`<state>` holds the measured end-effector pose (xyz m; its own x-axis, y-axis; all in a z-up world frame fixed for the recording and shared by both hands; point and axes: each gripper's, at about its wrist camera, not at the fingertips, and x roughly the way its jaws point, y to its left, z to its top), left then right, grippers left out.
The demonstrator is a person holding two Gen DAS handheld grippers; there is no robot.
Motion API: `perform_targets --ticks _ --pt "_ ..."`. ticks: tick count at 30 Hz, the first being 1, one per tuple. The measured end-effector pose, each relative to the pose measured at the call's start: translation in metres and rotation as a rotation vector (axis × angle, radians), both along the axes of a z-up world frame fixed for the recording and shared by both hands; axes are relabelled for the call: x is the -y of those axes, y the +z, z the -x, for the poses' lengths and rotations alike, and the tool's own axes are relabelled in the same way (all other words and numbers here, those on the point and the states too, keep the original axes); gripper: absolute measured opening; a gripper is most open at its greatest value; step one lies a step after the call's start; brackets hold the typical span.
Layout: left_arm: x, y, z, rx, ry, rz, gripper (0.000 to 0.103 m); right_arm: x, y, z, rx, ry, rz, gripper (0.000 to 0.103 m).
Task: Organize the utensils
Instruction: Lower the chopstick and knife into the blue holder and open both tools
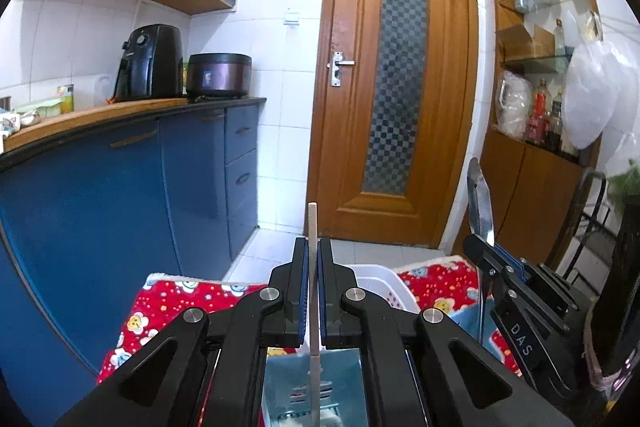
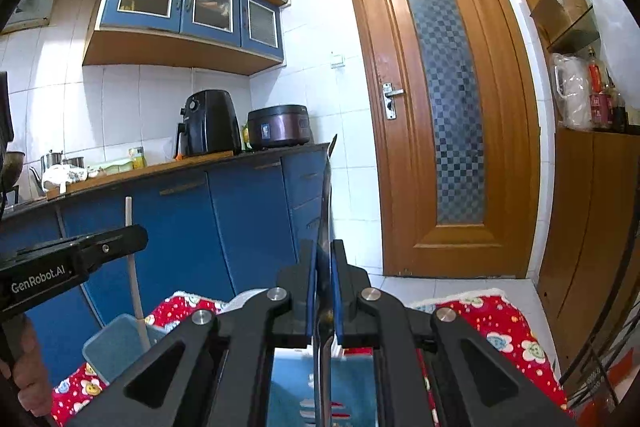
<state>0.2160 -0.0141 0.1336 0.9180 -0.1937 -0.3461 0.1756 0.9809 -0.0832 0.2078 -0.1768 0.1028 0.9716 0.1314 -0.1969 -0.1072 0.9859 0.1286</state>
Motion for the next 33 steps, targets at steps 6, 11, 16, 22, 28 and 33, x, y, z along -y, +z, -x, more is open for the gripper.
perform_targets --ticks 6,11,16,22,28,33 --pt "0.0 -0.012 0.003 -0.016 -0.011 0.002 0.003 0.003 -0.007 0.008 -0.019 -0.013 -0.015 0.009" --pt "0.001 -0.019 0.005 -0.034 -0.022 -0.002 0.003 0.002 -0.009 0.013 -0.031 -0.014 -0.018 0.01" --pt "0.002 -0.023 0.003 -0.073 -0.034 0.011 0.005 0.001 -0.007 0.018 -0.047 0.0 -0.032 0.023" --pt "0.002 -0.022 0.007 -0.091 -0.029 0.014 0.016 0.003 0.003 0.029 -0.034 0.021 -0.042 0.036" --pt "0.001 -0.017 0.019 -0.075 -0.024 0.001 0.037 0.009 0.008 0.039 -0.051 0.033 -0.077 0.038" --pt "0.0 -0.01 0.032 -0.067 -0.026 -0.011 0.04 0.014 0.015 0.052 -0.066 0.03 -0.094 0.038"
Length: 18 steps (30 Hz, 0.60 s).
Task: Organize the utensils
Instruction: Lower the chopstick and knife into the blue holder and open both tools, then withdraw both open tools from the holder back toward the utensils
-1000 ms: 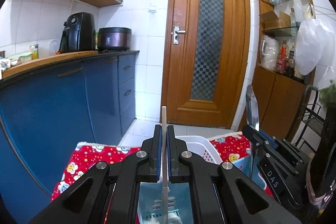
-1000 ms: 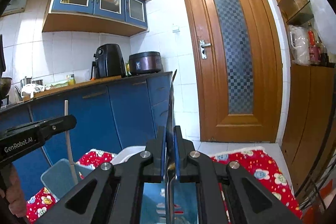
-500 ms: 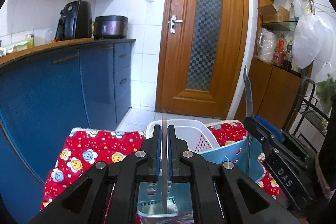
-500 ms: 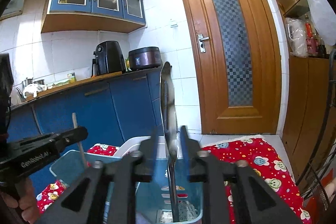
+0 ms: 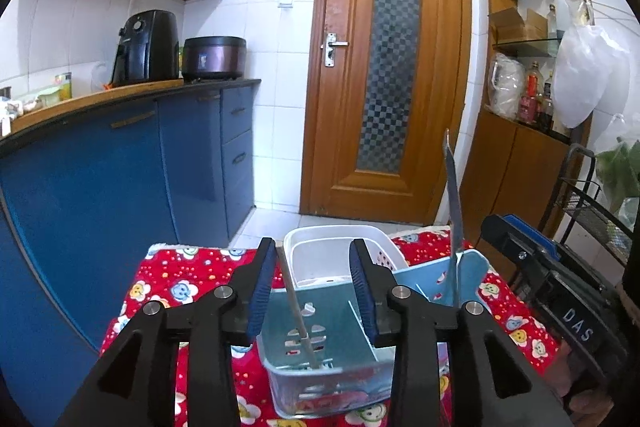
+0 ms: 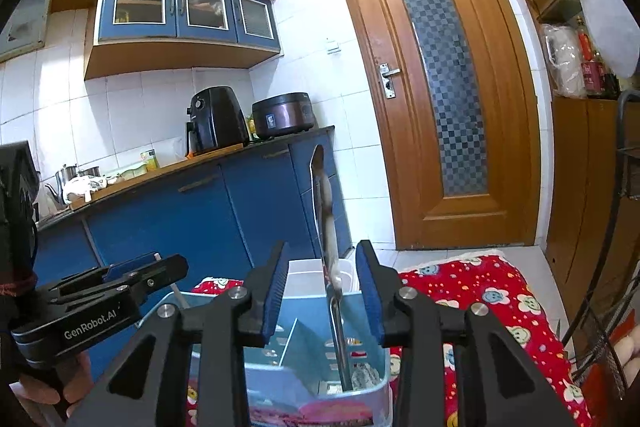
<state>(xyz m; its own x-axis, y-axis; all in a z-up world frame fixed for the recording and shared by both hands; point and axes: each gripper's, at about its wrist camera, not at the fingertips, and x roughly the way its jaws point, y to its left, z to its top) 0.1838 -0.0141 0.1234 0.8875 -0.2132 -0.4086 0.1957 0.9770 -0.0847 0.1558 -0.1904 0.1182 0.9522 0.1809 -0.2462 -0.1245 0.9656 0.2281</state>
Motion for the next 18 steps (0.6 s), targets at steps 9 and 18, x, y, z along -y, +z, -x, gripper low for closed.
perform_targets --ticks 9,18 --pt "-0.009 0.008 0.026 -0.003 0.007 0.009 0.042 0.001 0.012 0.031 -0.04 0.011 -0.014 0.038" --pt "-0.015 0.011 0.052 -0.014 0.006 0.019 0.042 0.001 0.009 0.059 -0.082 0.032 -0.026 0.038"
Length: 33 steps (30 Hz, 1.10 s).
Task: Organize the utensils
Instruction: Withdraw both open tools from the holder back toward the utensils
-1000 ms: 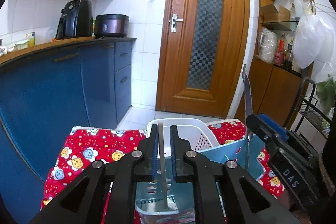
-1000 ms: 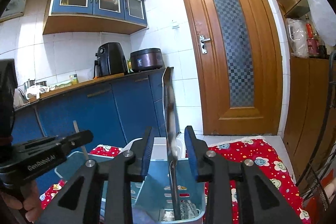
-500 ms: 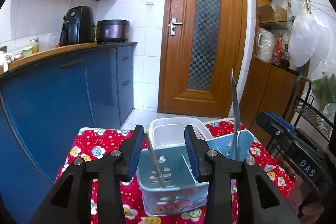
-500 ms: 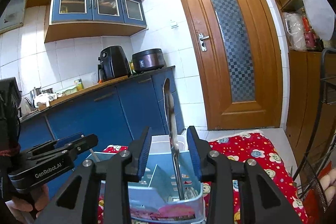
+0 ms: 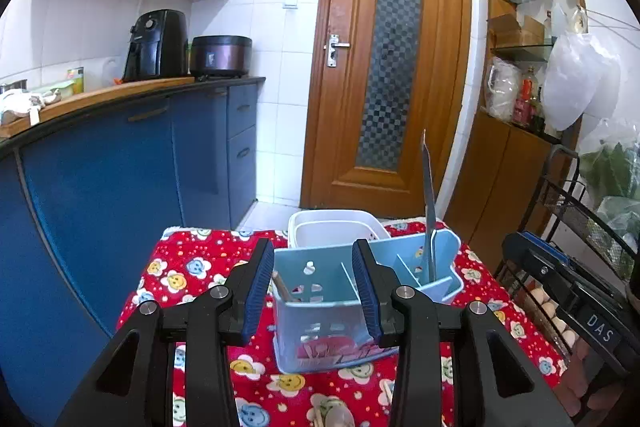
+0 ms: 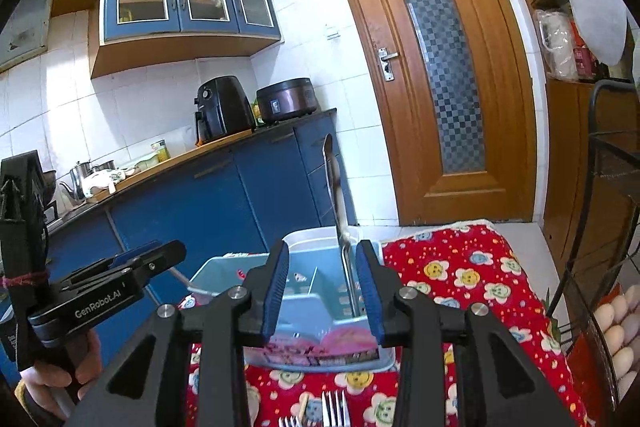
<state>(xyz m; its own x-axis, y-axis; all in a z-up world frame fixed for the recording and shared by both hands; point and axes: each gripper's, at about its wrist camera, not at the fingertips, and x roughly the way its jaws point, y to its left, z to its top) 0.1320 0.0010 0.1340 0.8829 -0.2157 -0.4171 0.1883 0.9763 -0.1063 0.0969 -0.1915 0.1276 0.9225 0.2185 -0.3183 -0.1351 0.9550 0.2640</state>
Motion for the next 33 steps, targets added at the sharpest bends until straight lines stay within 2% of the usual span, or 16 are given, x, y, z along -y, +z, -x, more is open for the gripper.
perform_targets --ticks 18,33 --pt "-0.006 -0.012 0.028 -0.054 -0.014 0.006 0.042 0.005 -0.021 0.028 -0.092 0.002 0.003 0.038" --pt "-0.015 -0.051 0.027 -0.184 0.016 0.034 0.042 0.018 -0.059 0.029 -0.233 -0.006 -0.018 0.038"
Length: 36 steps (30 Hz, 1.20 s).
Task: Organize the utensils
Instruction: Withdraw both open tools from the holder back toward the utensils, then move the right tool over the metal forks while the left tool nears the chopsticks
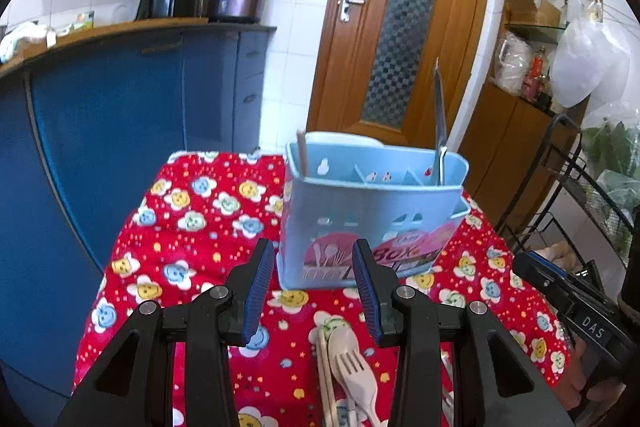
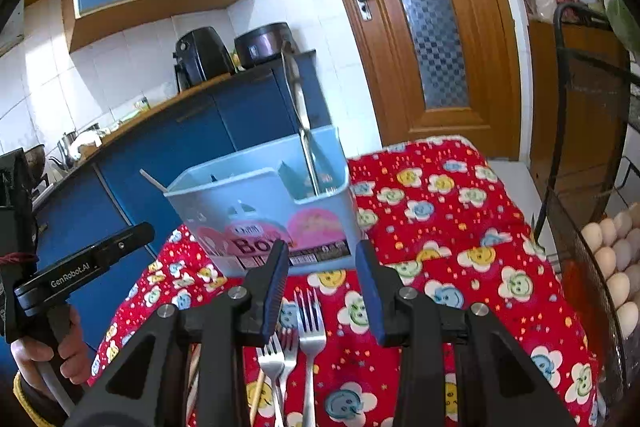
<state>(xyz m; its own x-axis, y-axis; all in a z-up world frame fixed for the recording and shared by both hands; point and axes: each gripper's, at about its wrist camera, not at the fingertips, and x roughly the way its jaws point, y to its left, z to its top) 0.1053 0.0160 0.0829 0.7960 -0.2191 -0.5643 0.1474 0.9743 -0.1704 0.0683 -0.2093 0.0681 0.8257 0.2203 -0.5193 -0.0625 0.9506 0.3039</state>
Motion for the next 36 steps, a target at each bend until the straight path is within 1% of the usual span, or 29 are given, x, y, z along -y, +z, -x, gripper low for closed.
perform_targets --ticks 11,17,22,29,36 --pt "-0.002 -0.036 -0.008 -0.115 0.011 -0.012 0.042 -0.005 -0.028 -0.012 -0.109 0.037 -0.005 0.038" --pt "-0.004 -0.054 -0.011 -0.163 0.015 -0.015 0.042 -0.011 -0.043 -0.024 -0.17 0.071 -0.014 0.038" --pt "-0.007 -0.061 -0.014 -0.184 0.026 -0.014 0.042 -0.017 -0.056 -0.035 -0.217 0.1 -0.01 0.038" --pt "-0.012 -0.072 -0.017 -0.211 0.04 -0.009 0.042 -0.028 -0.067 -0.047 -0.244 0.122 0.035 0.038" --pt "-0.016 -0.078 -0.018 -0.228 0.043 -0.003 0.042 -0.036 -0.076 -0.06 -0.276 0.163 0.043 0.038"
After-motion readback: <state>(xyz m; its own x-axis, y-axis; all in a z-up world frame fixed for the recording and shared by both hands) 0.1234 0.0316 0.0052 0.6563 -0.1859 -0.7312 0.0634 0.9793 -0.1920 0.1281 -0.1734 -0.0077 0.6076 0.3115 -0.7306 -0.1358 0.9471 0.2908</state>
